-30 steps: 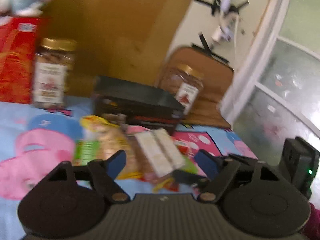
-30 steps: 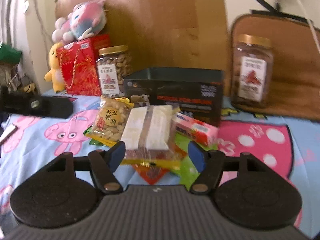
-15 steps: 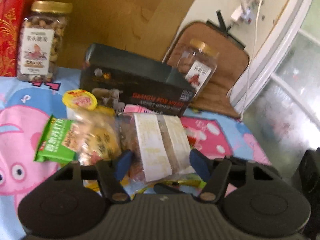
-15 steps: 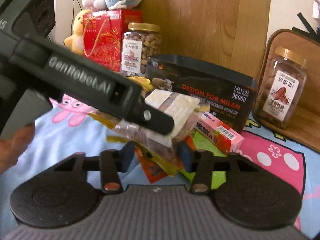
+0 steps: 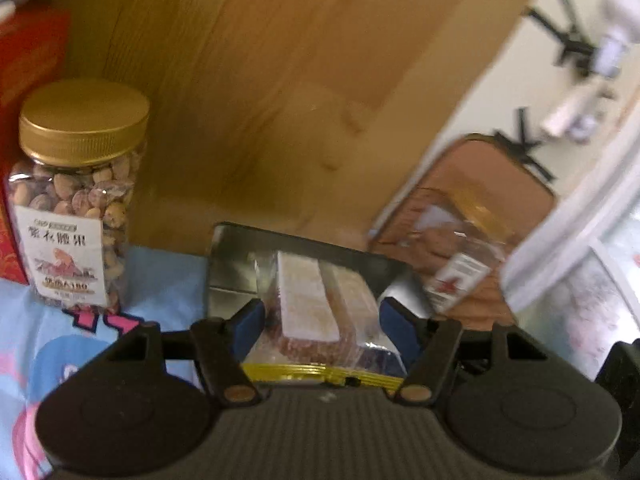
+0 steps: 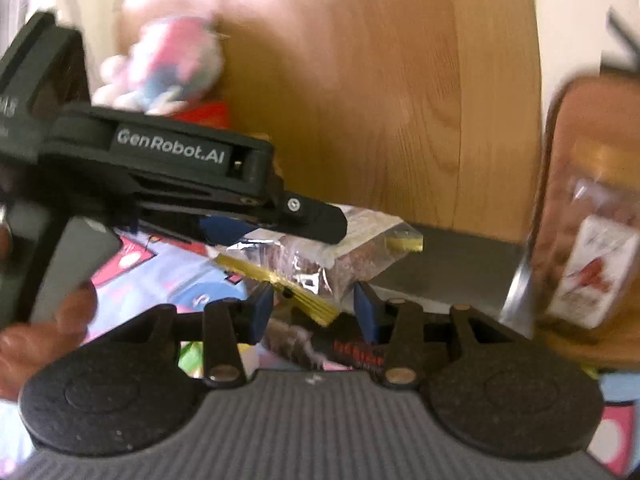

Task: Organize snacks
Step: 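Carry the snack bag into the black tin box and open the left gripper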

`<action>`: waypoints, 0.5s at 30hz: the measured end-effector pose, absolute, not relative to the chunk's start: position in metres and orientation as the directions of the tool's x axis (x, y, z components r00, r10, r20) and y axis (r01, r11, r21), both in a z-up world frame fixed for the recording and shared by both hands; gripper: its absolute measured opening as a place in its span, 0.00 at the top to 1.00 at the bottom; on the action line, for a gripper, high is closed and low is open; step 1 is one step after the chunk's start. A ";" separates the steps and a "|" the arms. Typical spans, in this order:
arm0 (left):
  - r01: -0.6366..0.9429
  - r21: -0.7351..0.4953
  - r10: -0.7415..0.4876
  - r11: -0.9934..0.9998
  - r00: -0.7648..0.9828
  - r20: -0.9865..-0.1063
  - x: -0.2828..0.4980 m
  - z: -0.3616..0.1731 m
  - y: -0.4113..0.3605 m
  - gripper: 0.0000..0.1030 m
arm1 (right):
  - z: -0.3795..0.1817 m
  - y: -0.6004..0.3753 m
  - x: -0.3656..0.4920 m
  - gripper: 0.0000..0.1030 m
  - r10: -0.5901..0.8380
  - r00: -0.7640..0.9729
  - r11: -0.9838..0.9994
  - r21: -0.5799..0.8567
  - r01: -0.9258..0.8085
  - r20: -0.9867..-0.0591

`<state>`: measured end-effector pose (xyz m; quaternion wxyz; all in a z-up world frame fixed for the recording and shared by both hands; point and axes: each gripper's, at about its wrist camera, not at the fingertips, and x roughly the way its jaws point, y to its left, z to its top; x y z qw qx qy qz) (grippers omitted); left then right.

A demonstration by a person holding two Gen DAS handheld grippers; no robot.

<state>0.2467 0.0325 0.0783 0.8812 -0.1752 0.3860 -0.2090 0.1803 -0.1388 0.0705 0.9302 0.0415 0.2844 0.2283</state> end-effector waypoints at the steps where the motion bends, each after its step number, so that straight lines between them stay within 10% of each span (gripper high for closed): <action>1: 0.228 -0.462 -0.495 0.857 0.611 -0.617 0.252 0.074 0.032 0.34 | 0.066 -0.136 0.189 0.54 0.450 0.718 0.892 0.220 -0.396 -0.531; 5: 0.254 -0.421 -0.484 0.871 0.593 -0.644 0.257 0.065 0.031 0.24 | 0.060 -0.129 0.195 0.38 0.441 0.714 0.894 0.200 -0.400 -0.544; 15: 0.287 -0.471 -0.513 0.834 0.718 -0.471 0.170 0.077 0.110 0.16 | 0.057 -0.136 0.114 0.39 0.490 0.755 0.870 0.197 -0.451 -0.435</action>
